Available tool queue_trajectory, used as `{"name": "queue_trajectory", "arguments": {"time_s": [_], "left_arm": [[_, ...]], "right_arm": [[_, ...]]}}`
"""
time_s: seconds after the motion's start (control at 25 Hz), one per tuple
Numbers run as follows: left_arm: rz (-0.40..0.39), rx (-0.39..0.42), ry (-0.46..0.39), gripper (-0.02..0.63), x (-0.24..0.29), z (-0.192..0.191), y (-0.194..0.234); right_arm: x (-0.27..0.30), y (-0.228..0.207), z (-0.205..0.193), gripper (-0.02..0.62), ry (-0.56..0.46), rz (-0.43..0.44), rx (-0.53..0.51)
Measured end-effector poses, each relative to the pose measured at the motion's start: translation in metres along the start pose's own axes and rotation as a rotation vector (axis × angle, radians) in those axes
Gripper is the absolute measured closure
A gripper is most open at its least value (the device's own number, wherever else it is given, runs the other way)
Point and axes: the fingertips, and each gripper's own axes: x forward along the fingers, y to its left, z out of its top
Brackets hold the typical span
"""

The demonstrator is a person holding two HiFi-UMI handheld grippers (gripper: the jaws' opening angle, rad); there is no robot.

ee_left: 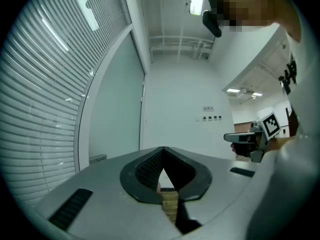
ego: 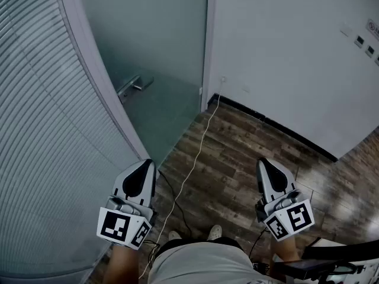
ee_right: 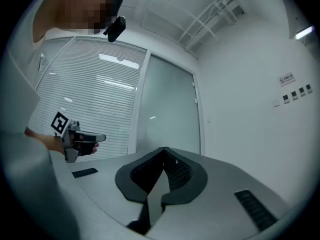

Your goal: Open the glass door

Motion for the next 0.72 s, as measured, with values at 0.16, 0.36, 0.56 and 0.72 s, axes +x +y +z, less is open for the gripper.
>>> {"name": "queue_trajectory", "arguments": {"time_s": [0.16,0.36,0.56,0.72], "left_arm": [[0.003,-0.008,0.004,0.606,0.007,-0.003,-0.005],[0.002,-0.013,0.022,0.606,0.026,-0.012,-0.019],[0.033,-0.016,0.01,0.606,0.049,-0.018,-0.037],[0.075,-0.008,0.019,0.606,0.061,-0.023,-0.048]], "right_arm": [[-0.003,-0.008,-0.002,0.594,0.008,-0.001,-0.001],[-0.009,-0.03,-0.015,0.594,0.033,-0.005,0.014],[-0.012,-0.062,-0.026,0.594,0.052,0.031,0.018],[-0.003,-0.086,-0.03,0.594,0.047,0.07,0.031]]}}
